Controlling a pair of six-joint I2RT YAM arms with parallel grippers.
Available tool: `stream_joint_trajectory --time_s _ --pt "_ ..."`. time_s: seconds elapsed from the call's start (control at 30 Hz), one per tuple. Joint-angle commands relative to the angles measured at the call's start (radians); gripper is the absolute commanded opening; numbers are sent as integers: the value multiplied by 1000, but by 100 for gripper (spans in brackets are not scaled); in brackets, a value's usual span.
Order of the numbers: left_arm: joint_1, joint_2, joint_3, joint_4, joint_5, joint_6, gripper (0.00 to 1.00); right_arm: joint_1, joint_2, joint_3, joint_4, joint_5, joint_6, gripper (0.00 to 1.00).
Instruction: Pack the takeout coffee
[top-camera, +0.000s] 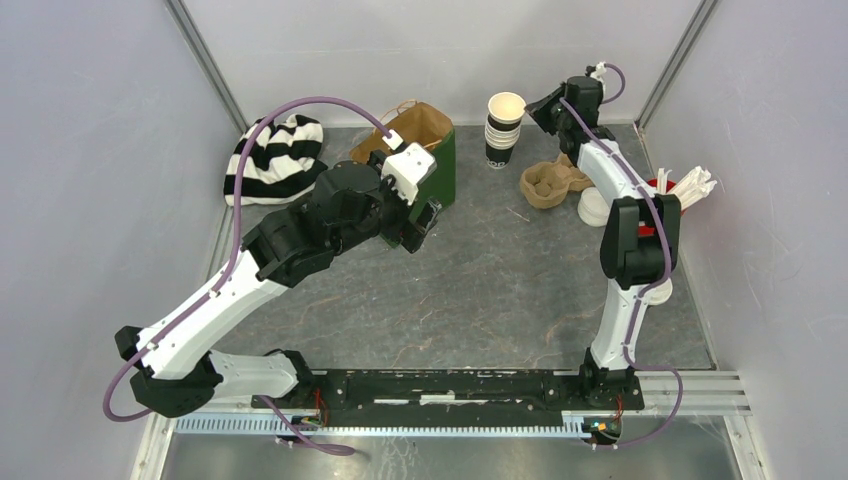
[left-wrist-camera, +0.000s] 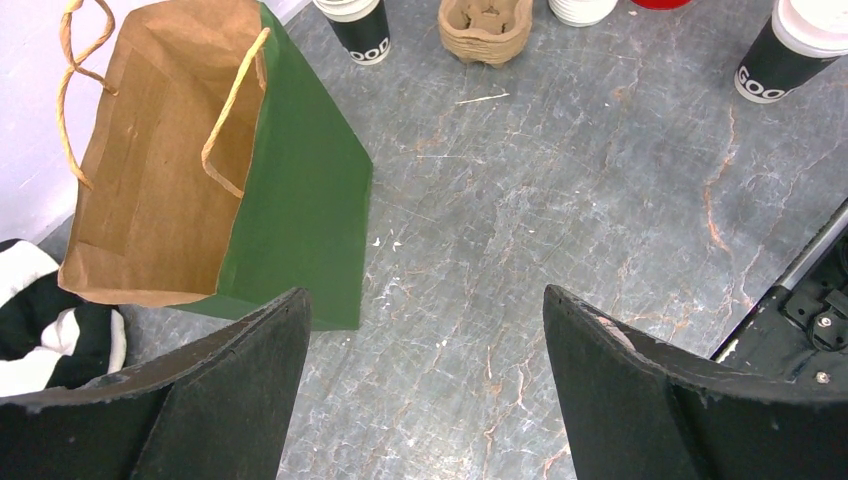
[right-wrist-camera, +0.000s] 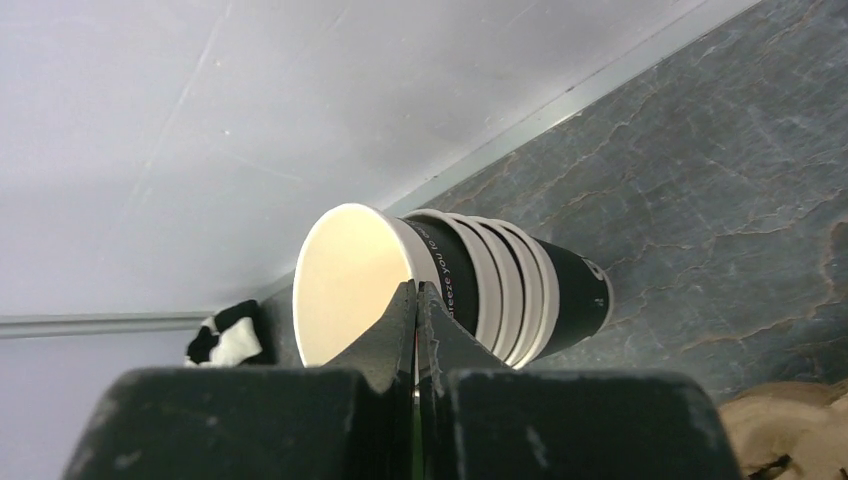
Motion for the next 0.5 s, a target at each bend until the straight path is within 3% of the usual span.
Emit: stream_joint_trajectory --time_s 0.0,0.47 --pt "-8 -20 11 14 -6 40 91 -7 -77 -7 120 -49 108 0" --pt "-8 -19 11 17 -3 41 91 -45 -201 37 110 -134 55 0"
